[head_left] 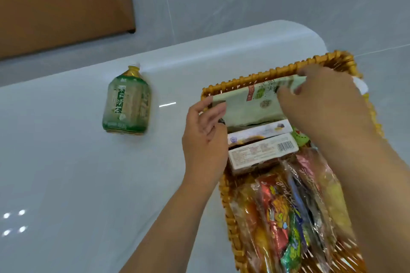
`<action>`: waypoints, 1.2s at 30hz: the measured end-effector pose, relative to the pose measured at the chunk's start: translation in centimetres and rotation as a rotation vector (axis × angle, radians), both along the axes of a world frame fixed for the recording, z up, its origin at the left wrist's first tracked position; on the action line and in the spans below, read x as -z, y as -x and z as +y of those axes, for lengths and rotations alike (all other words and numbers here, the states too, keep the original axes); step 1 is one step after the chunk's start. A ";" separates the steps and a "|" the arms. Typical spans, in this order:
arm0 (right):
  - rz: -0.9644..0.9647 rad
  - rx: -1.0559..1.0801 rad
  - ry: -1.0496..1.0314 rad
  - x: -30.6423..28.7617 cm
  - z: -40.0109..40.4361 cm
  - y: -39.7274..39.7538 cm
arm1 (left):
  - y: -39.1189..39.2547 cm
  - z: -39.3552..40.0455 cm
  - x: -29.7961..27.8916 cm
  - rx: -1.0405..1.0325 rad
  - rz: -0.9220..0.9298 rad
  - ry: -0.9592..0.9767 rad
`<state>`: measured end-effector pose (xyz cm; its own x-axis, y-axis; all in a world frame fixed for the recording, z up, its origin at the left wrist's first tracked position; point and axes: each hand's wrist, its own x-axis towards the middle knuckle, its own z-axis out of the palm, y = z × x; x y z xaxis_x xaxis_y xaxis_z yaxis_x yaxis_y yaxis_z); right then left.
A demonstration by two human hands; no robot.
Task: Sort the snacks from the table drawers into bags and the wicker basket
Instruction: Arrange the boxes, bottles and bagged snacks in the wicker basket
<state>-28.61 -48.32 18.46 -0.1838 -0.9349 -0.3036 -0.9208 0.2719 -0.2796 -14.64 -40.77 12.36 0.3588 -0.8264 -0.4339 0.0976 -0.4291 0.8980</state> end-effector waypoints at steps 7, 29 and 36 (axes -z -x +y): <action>0.038 -0.205 0.125 3.9 0.2 -9.1 | -7.6 -1.7 1.3 -0.107 -0.298 0.169; 0.252 -0.350 0.357 11.2 2.7 -14.9 | -21.7 -5.1 9.4 0.233 -0.867 -0.526; 0.237 -0.314 0.527 11.6 3.1 -15.3 | -21.8 0.2 6.8 0.190 -0.671 -0.232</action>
<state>-13.34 -45.19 6.87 0.1159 -0.9674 0.2251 -0.9871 -0.1374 -0.0819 7.12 -40.54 5.57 0.4688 -0.8141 -0.3427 -0.5358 -0.5705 0.6224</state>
